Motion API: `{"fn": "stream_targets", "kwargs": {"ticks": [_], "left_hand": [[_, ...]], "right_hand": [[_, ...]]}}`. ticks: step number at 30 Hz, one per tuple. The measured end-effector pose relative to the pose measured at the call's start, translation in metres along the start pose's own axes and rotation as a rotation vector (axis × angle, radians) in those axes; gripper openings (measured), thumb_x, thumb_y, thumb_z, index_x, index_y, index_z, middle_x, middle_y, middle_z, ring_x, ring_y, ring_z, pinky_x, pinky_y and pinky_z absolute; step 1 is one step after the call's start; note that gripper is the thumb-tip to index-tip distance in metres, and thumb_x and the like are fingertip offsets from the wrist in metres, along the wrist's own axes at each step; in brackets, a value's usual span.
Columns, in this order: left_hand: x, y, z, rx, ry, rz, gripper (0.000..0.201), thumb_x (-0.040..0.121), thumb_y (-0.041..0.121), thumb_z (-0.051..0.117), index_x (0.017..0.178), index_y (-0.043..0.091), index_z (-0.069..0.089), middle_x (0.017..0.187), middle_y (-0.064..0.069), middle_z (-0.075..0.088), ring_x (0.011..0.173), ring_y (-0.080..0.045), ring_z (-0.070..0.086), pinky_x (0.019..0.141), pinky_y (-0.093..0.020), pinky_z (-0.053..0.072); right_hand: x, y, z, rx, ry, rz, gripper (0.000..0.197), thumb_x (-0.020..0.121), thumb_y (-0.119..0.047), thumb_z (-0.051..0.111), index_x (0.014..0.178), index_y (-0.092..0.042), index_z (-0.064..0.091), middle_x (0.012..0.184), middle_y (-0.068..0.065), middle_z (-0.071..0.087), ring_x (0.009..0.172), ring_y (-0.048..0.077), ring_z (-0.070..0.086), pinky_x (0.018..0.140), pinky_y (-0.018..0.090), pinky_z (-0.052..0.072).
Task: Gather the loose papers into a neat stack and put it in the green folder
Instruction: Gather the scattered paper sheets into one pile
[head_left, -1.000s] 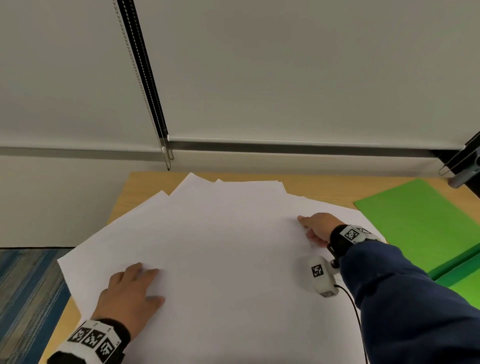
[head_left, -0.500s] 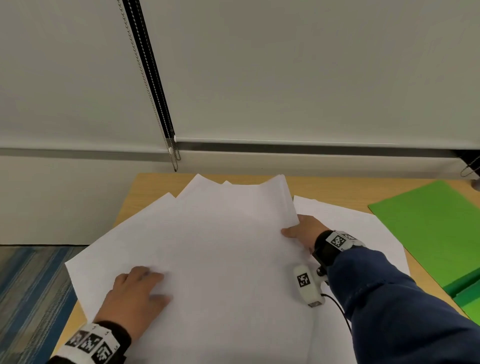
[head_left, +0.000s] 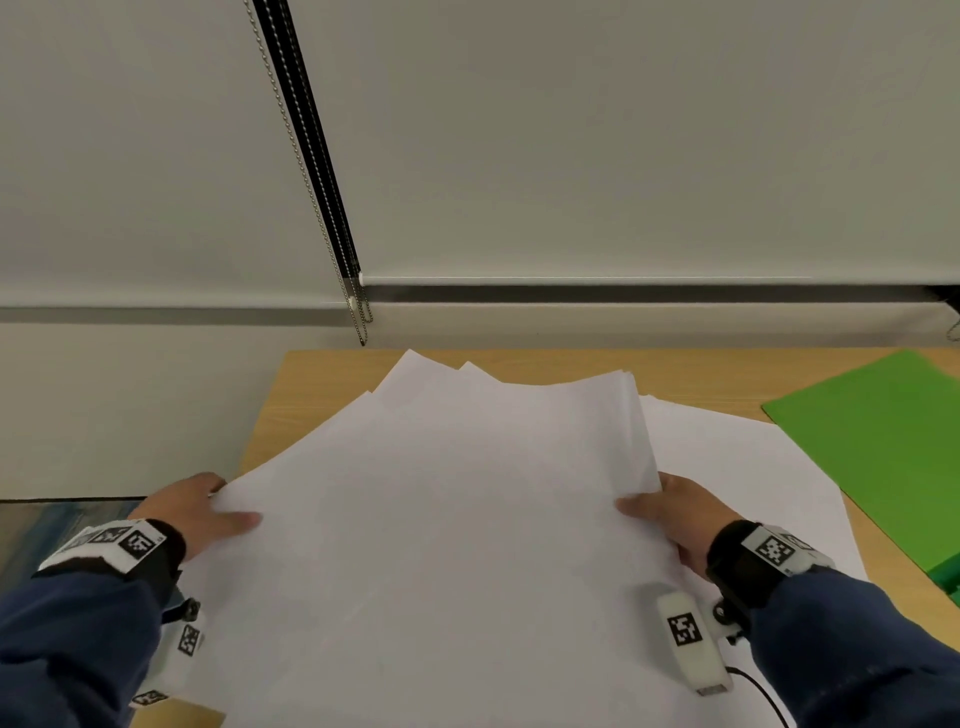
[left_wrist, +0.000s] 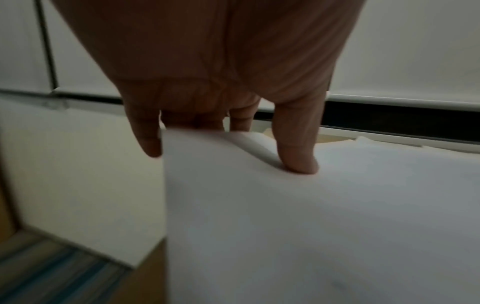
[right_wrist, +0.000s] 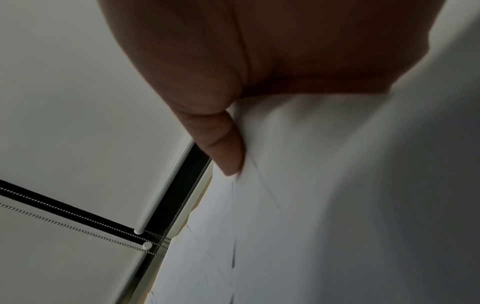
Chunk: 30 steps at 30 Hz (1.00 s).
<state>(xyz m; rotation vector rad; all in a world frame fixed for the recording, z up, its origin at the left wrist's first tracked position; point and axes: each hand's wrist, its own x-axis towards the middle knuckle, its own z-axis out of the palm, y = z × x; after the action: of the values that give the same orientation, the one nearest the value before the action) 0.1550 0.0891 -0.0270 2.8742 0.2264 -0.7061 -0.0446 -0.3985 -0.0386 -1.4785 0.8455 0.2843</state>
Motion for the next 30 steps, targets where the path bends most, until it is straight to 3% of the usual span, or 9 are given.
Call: {"fn": "stream_targets", "kwargs": {"ticks": [3,5,9,13,17,20,24,27,30], "left_hand": [[-0.020,0.014,-0.008,0.142,0.061,0.061,0.021,0.087,0.036,0.070,0.085,0.021,0.056,0.088,-0.005,0.067,0.084,-0.026,0.062,0.069,-0.031,0.043],[-0.038,0.022,-0.006,0.103,0.087,0.099,0.019,0.092,0.026,0.063,0.078,0.020,0.052,0.078,-0.003,0.062,0.075,-0.022,0.059,0.063,-0.030,0.039],[-0.078,0.042,0.021,-0.257,-0.060,0.128,0.007,0.093,0.010,0.060,0.087,0.012,0.059,0.088,-0.012,0.065,0.077,-0.025,0.060,0.061,-0.029,0.040],[-0.114,0.081,0.053,-0.543,-0.145,0.145,0.007,0.092,0.007,0.059,0.085,0.006,0.058,0.090,-0.015,0.063,0.080,-0.029,0.059,0.065,-0.033,0.042],[-0.142,0.136,0.087,-0.581,-0.241,0.297,0.015,0.092,0.008,0.059,0.079,0.012,0.054,0.079,-0.006,0.060,0.073,-0.024,0.057,0.062,-0.034,0.046],[-0.157,0.161,0.104,-0.539,-0.284,0.416,0.022,0.098,0.025,0.055,0.078,0.015,0.051,0.075,0.000,0.056,0.065,-0.016,0.055,0.058,-0.031,0.050],[-0.152,0.149,0.095,-0.355,-0.028,0.359,0.016,0.098,0.039,0.052,0.093,0.025,0.057,0.096,0.003,0.054,0.082,-0.014,0.058,0.077,-0.028,0.048],[-0.135,0.122,0.087,-0.355,0.032,0.211,0.017,0.095,0.037,0.057,0.105,0.023,0.060,0.108,-0.004,0.054,0.091,-0.021,0.060,0.089,-0.033,0.050],[-0.113,0.110,0.071,-0.380,0.094,0.118,0.032,0.095,0.034,0.059,0.123,0.018,0.061,0.123,-0.010,0.054,0.104,-0.029,0.061,0.096,-0.036,0.049]], "right_hand": [[-0.002,-0.003,0.003,0.034,0.010,-0.012,0.045,0.068,-0.005,0.075,0.112,-0.002,0.069,0.106,0.024,0.075,0.100,0.048,0.069,0.094,0.060,0.052],[-0.004,-0.004,0.005,0.051,0.021,-0.023,0.050,0.063,-0.010,0.073,0.112,-0.003,0.069,0.106,0.023,0.075,0.099,0.047,0.070,0.094,0.060,0.052],[-0.008,-0.003,0.007,0.097,0.041,-0.009,0.033,0.084,0.001,0.067,0.116,-0.001,0.066,0.111,0.026,0.073,0.103,0.047,0.068,0.094,0.057,0.053],[-0.011,-0.005,0.007,0.144,0.033,-0.009,0.027,0.090,-0.005,0.065,0.116,0.000,0.067,0.113,0.028,0.072,0.094,0.042,0.069,0.090,0.052,0.055],[-0.013,-0.006,0.006,0.115,-0.007,0.000,0.036,0.081,-0.027,0.079,0.110,-0.008,0.070,0.106,0.020,0.076,0.098,0.040,0.072,0.090,0.051,0.057],[-0.009,-0.005,0.011,-0.037,0.022,-0.051,0.044,0.066,-0.022,0.084,0.106,-0.009,0.071,0.102,0.017,0.078,0.095,0.039,0.073,0.092,0.056,0.055],[-0.013,-0.010,0.001,-0.080,0.141,-0.157,0.021,0.081,-0.011,0.075,0.102,-0.010,0.072,0.097,0.014,0.078,0.088,0.035,0.074,0.089,0.051,0.058],[-0.023,-0.016,-0.017,-0.072,0.182,-0.245,0.021,0.083,-0.011,0.072,0.104,-0.009,0.072,0.096,0.013,0.078,0.086,0.034,0.075,0.087,0.052,0.059],[-0.034,-0.018,-0.033,-0.016,0.183,-0.292,0.022,0.085,-0.008,0.072,0.106,-0.007,0.072,0.095,0.014,0.079,0.087,0.035,0.075,0.087,0.050,0.058]]}}
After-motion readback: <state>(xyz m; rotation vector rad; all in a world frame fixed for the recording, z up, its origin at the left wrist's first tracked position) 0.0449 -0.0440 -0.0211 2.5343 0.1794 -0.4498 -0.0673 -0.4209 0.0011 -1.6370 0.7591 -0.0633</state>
